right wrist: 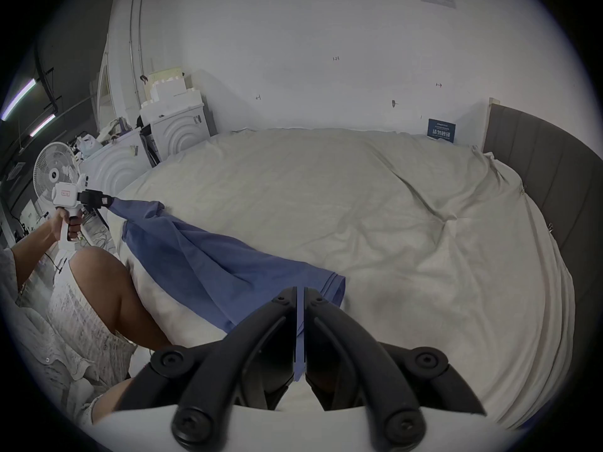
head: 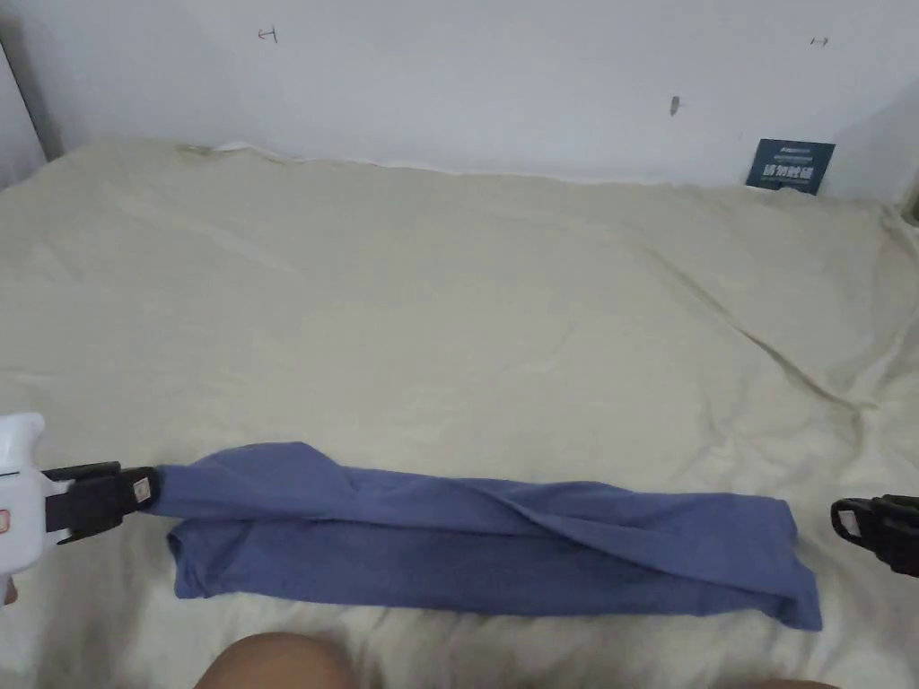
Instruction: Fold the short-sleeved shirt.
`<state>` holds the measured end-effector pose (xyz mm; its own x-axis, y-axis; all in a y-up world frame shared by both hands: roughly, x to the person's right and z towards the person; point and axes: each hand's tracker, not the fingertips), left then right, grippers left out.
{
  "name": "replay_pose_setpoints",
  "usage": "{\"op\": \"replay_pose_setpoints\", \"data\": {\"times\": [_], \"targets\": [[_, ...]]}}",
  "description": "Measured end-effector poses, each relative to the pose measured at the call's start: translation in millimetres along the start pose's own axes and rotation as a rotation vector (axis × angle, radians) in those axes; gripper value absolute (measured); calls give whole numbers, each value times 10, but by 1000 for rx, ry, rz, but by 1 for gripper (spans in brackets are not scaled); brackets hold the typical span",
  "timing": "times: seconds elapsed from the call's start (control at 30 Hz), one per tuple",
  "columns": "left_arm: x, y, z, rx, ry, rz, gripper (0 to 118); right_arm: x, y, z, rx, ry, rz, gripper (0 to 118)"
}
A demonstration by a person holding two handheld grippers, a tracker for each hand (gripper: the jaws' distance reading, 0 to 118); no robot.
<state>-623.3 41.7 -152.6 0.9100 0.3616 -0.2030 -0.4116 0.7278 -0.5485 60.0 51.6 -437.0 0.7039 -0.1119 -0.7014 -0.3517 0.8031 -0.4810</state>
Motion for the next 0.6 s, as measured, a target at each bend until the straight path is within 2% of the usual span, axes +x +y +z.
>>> {"op": "replay_pose_setpoints", "data": {"times": [0.53, 0.6], "targets": [[-199, -601, -178, -156, 45, -9, 0, 60, -148, -313, -80, 17, 21, 5], [-182, -625, -217, -154, 82, -48, 0, 51, -166, -343, -85, 18, 19, 5]]}}
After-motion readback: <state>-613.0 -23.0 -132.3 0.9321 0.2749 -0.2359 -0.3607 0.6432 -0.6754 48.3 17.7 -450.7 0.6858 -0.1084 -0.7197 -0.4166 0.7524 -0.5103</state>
